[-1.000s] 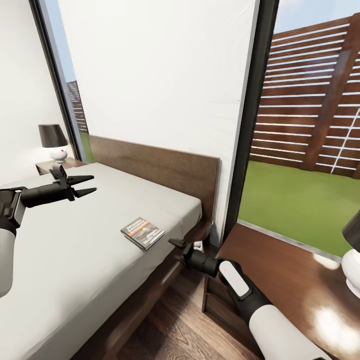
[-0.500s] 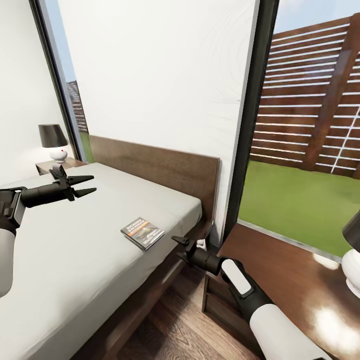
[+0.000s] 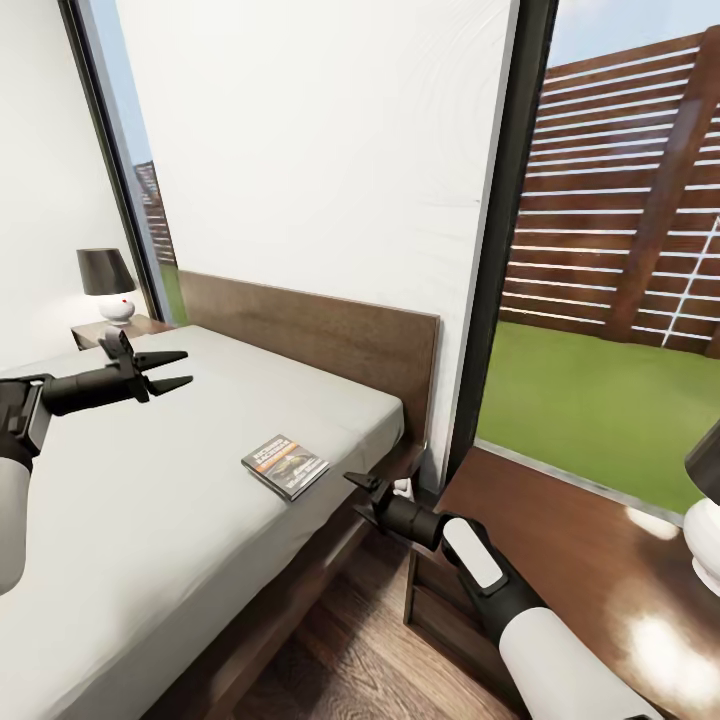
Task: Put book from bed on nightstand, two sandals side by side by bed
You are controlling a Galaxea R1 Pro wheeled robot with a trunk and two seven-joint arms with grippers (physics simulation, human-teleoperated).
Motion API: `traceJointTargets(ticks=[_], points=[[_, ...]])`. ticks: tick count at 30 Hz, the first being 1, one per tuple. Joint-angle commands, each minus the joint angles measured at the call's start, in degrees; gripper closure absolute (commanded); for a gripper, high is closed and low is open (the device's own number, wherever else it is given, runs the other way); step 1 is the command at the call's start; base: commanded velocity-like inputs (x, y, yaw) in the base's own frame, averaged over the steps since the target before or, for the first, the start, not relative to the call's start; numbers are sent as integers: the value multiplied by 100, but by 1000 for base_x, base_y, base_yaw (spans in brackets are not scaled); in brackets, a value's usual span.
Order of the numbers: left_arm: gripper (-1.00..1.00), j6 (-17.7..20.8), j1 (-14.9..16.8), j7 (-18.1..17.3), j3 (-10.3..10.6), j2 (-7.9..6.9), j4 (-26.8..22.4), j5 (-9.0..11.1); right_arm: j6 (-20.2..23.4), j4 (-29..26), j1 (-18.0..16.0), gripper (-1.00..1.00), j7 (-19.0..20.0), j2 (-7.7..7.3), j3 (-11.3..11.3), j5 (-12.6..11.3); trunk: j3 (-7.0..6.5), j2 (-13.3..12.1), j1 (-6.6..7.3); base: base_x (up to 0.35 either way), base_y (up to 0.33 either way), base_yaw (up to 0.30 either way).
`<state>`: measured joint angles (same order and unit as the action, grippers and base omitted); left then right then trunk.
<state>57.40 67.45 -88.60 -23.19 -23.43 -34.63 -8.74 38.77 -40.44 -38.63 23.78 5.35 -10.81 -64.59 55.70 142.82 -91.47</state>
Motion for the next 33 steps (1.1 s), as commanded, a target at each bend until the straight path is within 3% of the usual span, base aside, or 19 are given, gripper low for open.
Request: traceJointTargets(ticks=[1, 19, 26, 33], points=[[-100, 60, 5, -46, -22, 2, 8, -61, 16, 2, -4, -100, 9, 0, 1, -9, 6, 2, 1, 0, 0, 0], [-100, 60, 3, -43, -28, -4, 139, -82, 16, 4, -4, -100, 5, -7, 49, -10, 6, 2, 1, 0, 0, 0], [-100, 60, 4, -43, -28, -10, 152, -90, 9, 9, -4, -100, -87, -3, 316, 7, 6, 2, 1, 0, 0, 0], [-100, 60, 4, -43, -28, -50, 174, -100, 5, 10, -4, -100, -600, 27, 555, -10, 6, 2, 1, 0, 0, 0]])
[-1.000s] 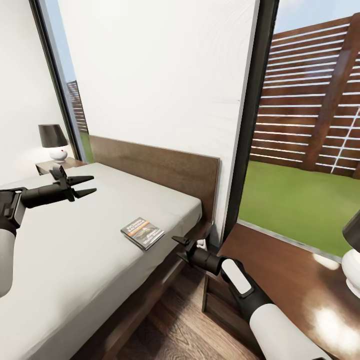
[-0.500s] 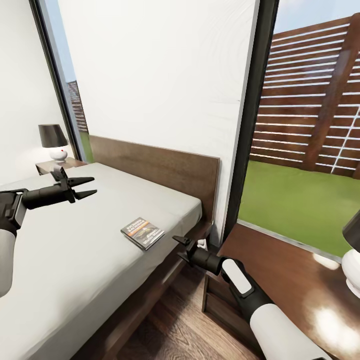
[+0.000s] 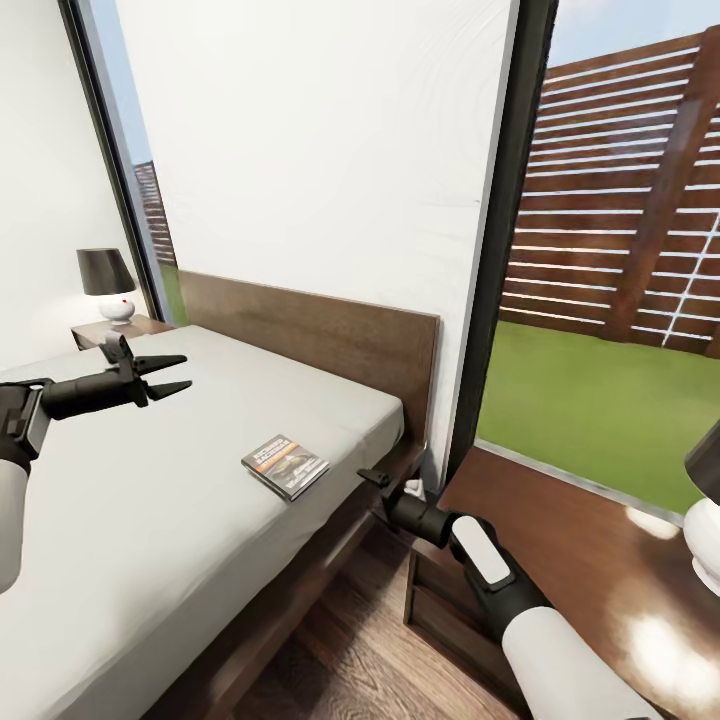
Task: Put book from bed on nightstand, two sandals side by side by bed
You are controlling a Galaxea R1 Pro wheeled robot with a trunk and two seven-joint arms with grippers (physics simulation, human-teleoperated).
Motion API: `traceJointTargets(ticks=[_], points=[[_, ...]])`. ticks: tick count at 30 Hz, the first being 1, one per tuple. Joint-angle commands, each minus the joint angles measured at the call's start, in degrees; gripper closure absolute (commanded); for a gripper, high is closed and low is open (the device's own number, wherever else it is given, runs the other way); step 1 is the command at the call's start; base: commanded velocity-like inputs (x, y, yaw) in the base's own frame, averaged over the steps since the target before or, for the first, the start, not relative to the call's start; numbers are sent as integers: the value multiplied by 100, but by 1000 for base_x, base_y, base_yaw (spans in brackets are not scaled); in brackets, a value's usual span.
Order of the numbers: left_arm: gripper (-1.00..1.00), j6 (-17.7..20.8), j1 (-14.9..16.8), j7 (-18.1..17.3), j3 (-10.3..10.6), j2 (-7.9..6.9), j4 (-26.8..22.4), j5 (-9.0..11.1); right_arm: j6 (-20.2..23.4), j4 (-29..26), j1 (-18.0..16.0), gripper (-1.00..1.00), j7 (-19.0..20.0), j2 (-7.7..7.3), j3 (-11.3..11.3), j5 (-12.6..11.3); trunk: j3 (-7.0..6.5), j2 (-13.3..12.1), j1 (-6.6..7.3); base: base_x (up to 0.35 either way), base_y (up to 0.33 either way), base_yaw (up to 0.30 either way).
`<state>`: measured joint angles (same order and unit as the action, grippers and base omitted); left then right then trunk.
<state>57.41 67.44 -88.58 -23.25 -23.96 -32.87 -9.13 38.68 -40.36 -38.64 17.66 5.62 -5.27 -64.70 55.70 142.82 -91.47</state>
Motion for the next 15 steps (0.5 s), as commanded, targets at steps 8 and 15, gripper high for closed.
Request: traceJointTargets(ticks=[8, 15], points=[[-100, 60, 6, -46, -22, -23, 17, -62, 16, 2, -3, -100, -212, 29, 65, -14, 6, 2, 1, 0, 0, 0], [-100, 60, 6, -46, -22, -30, 24, -61, 17, -2, -3, -100, -240, 34, 63, -13, 6, 2, 1, 0, 0, 0]])
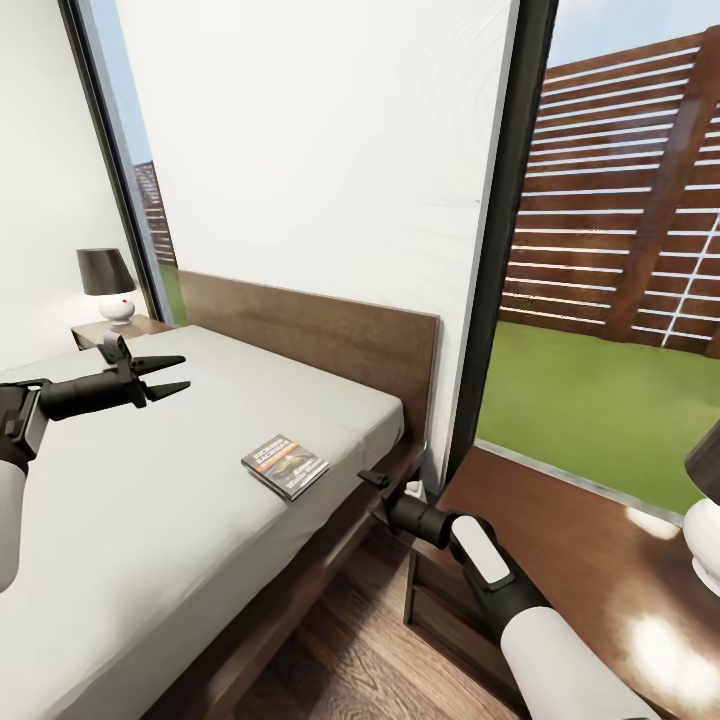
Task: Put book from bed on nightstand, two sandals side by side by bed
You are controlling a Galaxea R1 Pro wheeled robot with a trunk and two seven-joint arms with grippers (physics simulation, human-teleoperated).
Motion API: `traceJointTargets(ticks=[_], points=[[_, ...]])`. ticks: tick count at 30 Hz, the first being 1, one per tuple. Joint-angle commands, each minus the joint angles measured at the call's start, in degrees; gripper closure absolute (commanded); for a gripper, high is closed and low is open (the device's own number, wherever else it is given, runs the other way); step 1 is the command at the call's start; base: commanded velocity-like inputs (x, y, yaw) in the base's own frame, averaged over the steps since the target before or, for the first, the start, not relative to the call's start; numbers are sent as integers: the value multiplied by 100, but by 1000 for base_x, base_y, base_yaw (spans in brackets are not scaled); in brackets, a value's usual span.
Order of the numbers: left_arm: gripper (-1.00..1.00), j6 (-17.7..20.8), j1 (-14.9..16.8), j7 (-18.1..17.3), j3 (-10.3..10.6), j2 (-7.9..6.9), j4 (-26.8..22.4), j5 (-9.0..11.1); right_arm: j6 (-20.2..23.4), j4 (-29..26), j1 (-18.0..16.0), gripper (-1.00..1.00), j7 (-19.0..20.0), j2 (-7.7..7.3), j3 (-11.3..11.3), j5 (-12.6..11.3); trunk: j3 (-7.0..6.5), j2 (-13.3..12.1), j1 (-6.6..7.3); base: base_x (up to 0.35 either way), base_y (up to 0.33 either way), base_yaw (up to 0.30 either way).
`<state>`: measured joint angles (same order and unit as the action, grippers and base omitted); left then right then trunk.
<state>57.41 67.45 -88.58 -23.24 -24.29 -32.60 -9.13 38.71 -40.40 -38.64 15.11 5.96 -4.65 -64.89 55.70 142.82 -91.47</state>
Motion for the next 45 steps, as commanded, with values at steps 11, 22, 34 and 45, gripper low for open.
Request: traceJointTargets(ticks=[11, 22, 34, 45], points=[[-100, 60, 3, -46, -22, 3, -1, -55, 25, -3, -3, -100, 17, -7, -24, 27, 6, 2, 1, 0, 0, 0], [-100, 60, 5, -46, -22, 3, -1, -60, 35, -3, -3, -100, 25, -15, -27, 29, 6, 2, 1, 0, 0, 0], [-100, 60, 4, -46, -22, 3, -1, -62, 36, -3, -3, -100, 32, -18, -3, 29, 6, 2, 1, 0, 0, 59], [-100, 60, 2, -42, -22, 3, -1, -62, 37, -3, -3, -100, 35, -24, 14, 29, 6, 2, 1, 0, 0, 177]])
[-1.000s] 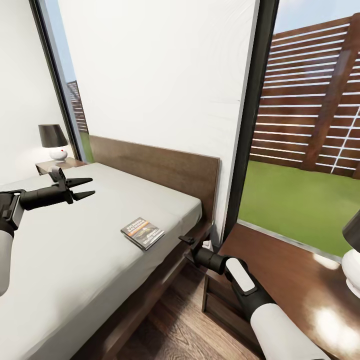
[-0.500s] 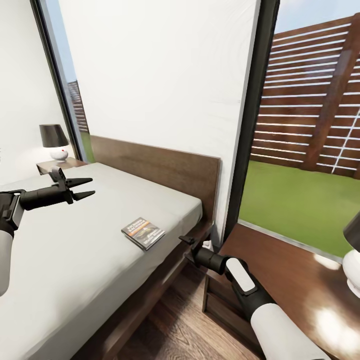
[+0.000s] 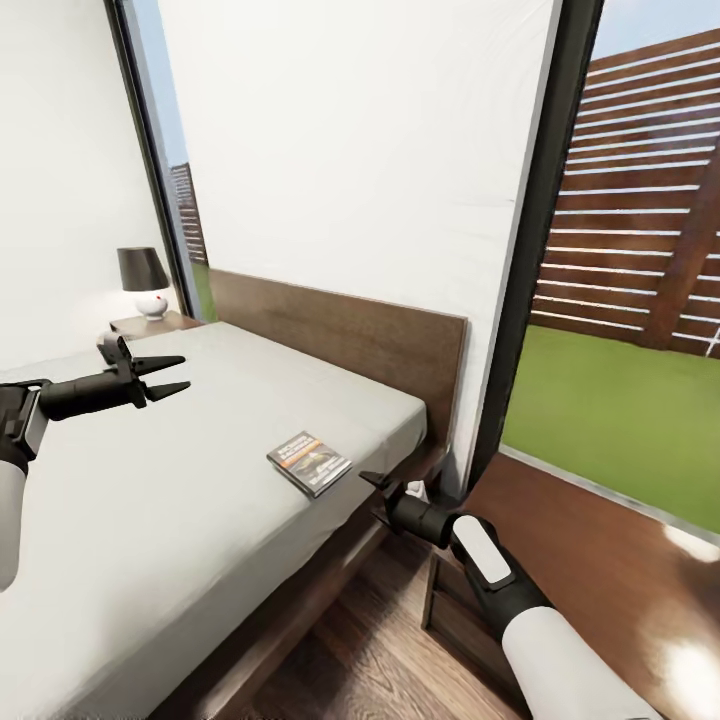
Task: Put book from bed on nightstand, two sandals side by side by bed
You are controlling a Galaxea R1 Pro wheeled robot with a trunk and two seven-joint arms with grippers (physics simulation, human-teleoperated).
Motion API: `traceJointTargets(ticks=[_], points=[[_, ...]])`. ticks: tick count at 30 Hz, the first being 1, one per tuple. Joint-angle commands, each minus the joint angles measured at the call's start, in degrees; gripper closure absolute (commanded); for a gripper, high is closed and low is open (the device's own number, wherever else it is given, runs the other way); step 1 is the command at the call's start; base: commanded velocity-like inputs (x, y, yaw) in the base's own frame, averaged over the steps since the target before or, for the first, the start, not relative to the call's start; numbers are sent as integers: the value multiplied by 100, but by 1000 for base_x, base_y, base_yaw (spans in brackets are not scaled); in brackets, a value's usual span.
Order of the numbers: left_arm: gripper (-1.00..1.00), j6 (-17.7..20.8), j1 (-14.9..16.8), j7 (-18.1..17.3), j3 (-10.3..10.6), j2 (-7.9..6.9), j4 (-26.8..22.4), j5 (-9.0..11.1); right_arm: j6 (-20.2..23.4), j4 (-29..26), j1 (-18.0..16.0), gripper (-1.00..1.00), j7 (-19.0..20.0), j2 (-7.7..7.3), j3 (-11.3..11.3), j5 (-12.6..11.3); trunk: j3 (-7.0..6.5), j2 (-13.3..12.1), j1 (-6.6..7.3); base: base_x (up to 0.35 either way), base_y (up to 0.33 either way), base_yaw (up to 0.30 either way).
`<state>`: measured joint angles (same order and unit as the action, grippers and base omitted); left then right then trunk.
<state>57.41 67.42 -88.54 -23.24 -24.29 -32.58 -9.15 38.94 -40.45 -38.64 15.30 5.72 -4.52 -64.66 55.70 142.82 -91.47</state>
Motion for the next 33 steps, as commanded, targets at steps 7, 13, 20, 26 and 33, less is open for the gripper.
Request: traceJointTargets(ticks=[7, 13, 20, 26, 33], points=[[-100, 59, 6, -41, -23, 3, -3, -60, 13, 2, -3, -100, 17, -11, 24, 6, 6, 2, 1, 0, 0, 175], [-100, 58, 6, -41, -23, 3, -3, -60, 10, 2, -3, -100, 12, -20, 65, 8, 6, 2, 1, 0, 0, 130], [-100, 53, 5, -34, -23, 3, -3, -60, 4, 2, -3, -100, -7, -38, 92, 9, 6, 2, 1, 0, 0, 39], [-100, 52, 6, -30, -23, 3, -3, -60, -5, 2, -3, -100, -15, -43, 111, 7, 6, 2, 1, 0, 0, 9], [-100, 51, 7, -24, -23, -4, -3, -62, -12, 0, -3, -100, -25, -45, 224, 11, 6, 2, 1, 0, 0, 2]])
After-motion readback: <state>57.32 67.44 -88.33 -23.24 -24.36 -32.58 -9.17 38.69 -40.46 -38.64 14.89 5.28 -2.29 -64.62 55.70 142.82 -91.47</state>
